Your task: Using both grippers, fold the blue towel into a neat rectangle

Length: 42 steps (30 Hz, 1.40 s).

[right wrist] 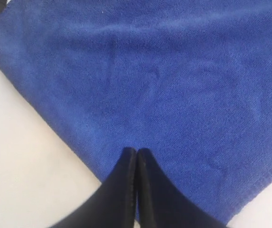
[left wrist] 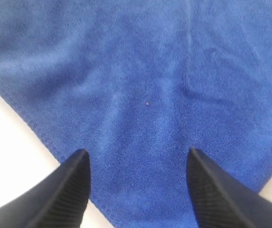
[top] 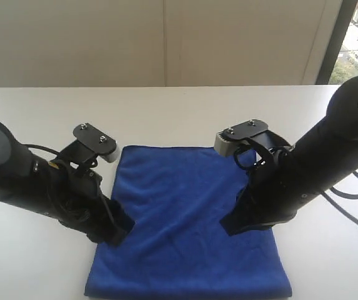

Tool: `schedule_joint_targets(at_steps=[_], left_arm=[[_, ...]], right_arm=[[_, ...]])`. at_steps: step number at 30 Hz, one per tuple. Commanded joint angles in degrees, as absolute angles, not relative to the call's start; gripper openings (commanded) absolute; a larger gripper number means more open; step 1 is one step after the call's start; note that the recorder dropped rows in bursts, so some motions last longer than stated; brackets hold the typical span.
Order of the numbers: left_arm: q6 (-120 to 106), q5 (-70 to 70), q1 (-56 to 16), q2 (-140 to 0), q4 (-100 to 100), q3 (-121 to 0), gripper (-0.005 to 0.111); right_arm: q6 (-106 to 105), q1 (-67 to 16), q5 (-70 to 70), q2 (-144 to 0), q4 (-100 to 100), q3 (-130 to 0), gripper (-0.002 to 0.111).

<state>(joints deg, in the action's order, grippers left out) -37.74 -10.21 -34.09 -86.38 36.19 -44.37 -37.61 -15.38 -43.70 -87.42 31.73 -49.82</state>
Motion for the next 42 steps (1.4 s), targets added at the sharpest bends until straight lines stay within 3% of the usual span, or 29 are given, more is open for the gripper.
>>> schedule_joint_targets(at_steps=[1,2,6,10,13,18,31,42], left_arm=[[-37.9,-8.4,-34.0,-84.0,35.7,-44.8,0.049],[-37.9,-8.0,-34.0,-83.7,35.5,-44.8,0.043],[-36.9,-7.7,-34.0,-83.4,35.5,-44.8,0.001],[-40.4,-9.6,-33.1,-84.5,35.5,-45.5,0.0],[-42.5,-22.9,-28.5,-89.4,35.1,-53.8,0.0],[-43.7,-27.8,-27.6,-100.2,37.2,-67.6,0.0],[-45.1,-19.2,-27.6,-116.9,37.7,-77.0,0.0],[-44.9,-15.7,-27.4,-118.4,37.5,-77.1,0.0]], right_arm=[[-38.1,-15.6,-38.4,-87.2,32.7,-47.4,0.0],[-37.8,-15.6,-37.9,-87.3,32.7,-47.2,0.0],[-34.1,-15.8,-37.1,-90.1,32.4,-47.2,0.0],[-28.8,-20.0,-33.2,-92.2,24.5,-47.2,0.0],[-16.9,-23.3,-29.7,-92.1,12.4,-47.3,0.0],[-15.9,-25.7,-29.4,-92.1,11.3,-47.3,0.0],[-14.8,-25.7,-25.1,-96.2,10.6,-41.7,0.0],[-12.8,-25.7,-26.2,-96.7,10.2,-37.9,0.0]])
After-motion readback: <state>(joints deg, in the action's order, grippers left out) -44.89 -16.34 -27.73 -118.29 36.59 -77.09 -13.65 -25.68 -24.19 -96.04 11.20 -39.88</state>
